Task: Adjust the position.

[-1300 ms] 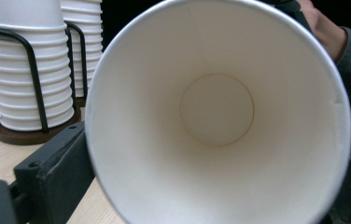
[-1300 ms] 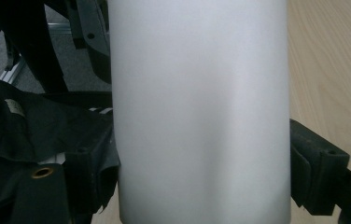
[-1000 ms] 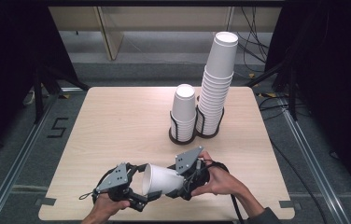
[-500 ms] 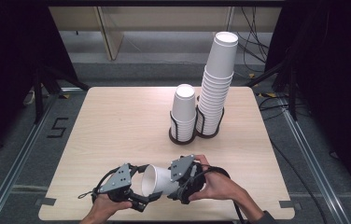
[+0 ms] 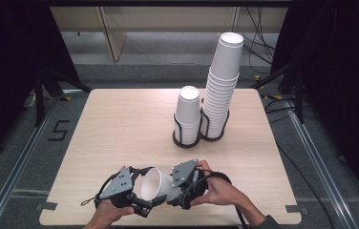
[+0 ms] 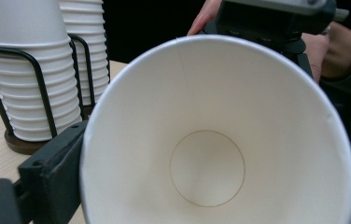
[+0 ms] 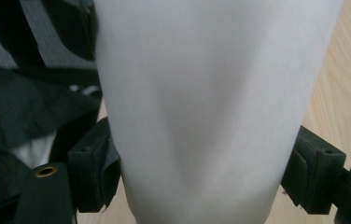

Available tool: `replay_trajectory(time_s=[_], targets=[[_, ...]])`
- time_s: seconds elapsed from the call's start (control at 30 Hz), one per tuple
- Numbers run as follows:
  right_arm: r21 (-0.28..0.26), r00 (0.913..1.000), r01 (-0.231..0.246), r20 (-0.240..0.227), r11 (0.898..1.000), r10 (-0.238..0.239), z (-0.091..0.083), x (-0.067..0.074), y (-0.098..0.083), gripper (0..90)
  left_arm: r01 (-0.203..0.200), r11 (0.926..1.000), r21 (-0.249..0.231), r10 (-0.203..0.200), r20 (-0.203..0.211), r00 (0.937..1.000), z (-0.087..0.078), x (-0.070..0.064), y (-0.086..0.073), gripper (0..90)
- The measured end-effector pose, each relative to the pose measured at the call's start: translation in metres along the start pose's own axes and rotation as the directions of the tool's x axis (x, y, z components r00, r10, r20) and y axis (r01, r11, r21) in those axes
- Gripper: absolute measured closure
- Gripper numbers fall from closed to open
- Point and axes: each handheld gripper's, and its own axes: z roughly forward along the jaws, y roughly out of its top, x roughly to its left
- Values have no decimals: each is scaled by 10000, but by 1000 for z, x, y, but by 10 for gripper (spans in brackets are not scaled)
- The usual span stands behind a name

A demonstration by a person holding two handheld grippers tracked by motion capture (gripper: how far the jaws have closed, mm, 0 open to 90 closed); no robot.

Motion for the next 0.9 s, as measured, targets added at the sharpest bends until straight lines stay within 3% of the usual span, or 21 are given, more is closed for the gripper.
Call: replay_trajectory(time_s=[0.03, 0.07, 0.13, 0.27, 0.37, 0.43, 0.57, 0.63, 0.73, 0.9], targets=[[-211, 9999, -143, -37, 9997, 142, -2, -1, -1, 244, 171, 9998, -68, -171, 9, 9999, 0, 2, 0, 45], [-546, 9993, -379, -95, 9978, 374, -5, -3, -2, 244, 592, 9978, -307, -591, 38, 9982, 1, 4, -2, 44], [-666, 9989, -478, -41, 9966, 477, -7, -4, -3, 244, 639, 9978, -150, -641, -129, 9979, -1, 5, -1, 41], [-838, 9981, -614, 47, 9946, 620, -13, -9, -7, 245, 589, 9964, -616, -604, -226, 9979, -5, 7, 0, 39], [-1134, 9960, -745, 404, 9908, 795, -19, -12, -8, 244, 928, 9934, -678, -948, -260, 9952, -6, 10, -1, 37], [-1332, 9953, -881, 286, 9872, 927, -20, -11, -6, 244, 1095, 9923, -587, -1108, -188, 9937, -4, 9, -3, 34], [-1163, 9959, -791, 344, 9901, 837, -14, -8, -4, 243, 942, 9926, -760, -954, -125, 9954, 0, 5, -4, 86], [-1206, 9960, -818, 249, 9893, 854, -9, -6, -3, 243, 809, 9937, -778, -836, -331, 9959, 1, 2, -4, 83], [-1409, 9952, -953, 105, 9854, 978, -4, -3, 0, 242, 862, 9912, -1008, -914, -484, 9946, 2, 0, -4, 74], [-1645, 9935, -1127, -21, 9799, 1139, 4, -1, 1, 242, 1057, 9862, -1275, -1097, -250, 9936, 0, 0, -3, 109]])
